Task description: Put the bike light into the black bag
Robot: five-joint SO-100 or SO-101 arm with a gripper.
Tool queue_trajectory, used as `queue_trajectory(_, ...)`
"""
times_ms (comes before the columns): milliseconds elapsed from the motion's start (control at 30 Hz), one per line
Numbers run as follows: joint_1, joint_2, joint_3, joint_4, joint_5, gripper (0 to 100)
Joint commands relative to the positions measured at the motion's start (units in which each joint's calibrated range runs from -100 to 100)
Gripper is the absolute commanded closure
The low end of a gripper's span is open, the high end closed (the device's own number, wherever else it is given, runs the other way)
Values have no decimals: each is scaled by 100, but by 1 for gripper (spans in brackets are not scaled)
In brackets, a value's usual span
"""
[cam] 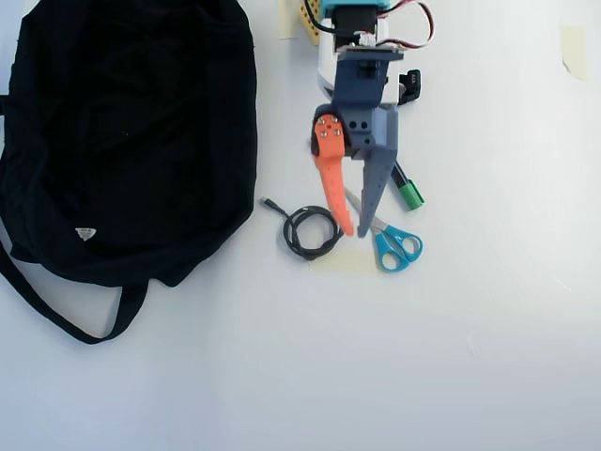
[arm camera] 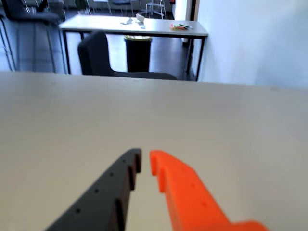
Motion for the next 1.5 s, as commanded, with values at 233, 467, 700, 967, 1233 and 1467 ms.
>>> queue_trajectory(233,67,1382,-3230,1589,71,98)
queue_trajectory(467,67,1391,-3185,1597,71,98)
queue_trajectory(700,-23,1382,-2574,1546,71,98)
queue_trajectory(967,-202,1283,-2574,1572,18,98)
queue_trajectory(1233,-561,1241,-2592,2485,-359,98)
queue_trajectory(1467,-1100,320,-2565,4595,-307,98)
